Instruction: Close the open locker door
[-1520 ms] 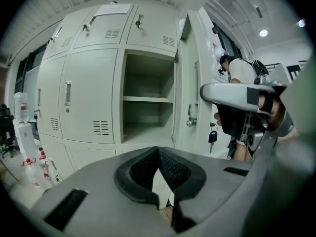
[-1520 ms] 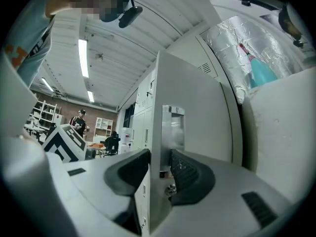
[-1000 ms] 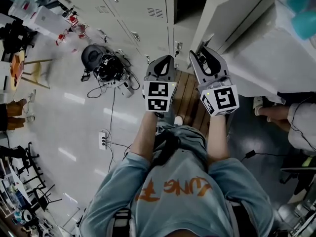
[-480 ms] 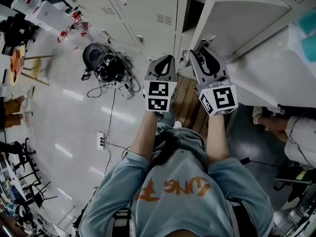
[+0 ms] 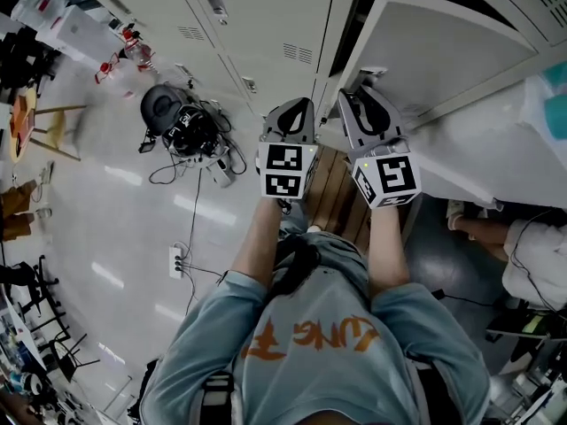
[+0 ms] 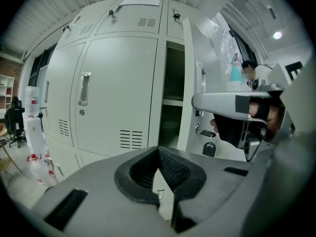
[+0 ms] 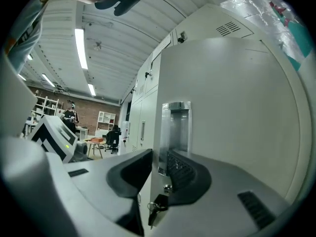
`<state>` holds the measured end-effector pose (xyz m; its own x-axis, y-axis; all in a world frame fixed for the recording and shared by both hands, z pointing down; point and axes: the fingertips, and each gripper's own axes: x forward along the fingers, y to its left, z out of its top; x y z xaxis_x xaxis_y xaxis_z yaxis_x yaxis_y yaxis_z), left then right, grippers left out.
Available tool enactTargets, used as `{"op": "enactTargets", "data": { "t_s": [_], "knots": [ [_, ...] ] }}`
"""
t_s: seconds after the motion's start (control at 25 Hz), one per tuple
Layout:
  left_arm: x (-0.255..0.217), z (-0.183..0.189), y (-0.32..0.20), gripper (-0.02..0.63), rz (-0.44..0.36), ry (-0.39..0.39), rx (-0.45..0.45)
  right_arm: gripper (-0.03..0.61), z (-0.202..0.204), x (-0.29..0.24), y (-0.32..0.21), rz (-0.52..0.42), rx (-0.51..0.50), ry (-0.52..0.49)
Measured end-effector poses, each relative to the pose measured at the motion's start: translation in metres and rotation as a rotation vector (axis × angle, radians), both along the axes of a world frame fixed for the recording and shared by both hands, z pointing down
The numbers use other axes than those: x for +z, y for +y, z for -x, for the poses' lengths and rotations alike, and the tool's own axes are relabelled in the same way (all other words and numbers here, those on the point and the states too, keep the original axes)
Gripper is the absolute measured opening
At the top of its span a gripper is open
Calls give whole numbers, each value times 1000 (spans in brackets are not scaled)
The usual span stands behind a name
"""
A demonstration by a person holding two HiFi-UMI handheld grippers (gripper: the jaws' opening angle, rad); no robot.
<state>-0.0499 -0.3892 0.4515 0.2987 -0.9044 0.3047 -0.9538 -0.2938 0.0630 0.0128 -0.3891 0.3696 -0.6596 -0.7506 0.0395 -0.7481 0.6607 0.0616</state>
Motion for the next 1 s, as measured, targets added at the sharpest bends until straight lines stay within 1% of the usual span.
{"op": "enactTargets", "data": {
  "t_s": [0.48, 1.0],
  "knots": [
    [-18, 20, -59, 21, -29, 31, 24, 77, 7, 1, -56, 34, 98, 55],
    [-35, 10, -104, 21, -72, 29, 115, 60, 5, 2, -100, 45, 226, 79]
  ]
}}
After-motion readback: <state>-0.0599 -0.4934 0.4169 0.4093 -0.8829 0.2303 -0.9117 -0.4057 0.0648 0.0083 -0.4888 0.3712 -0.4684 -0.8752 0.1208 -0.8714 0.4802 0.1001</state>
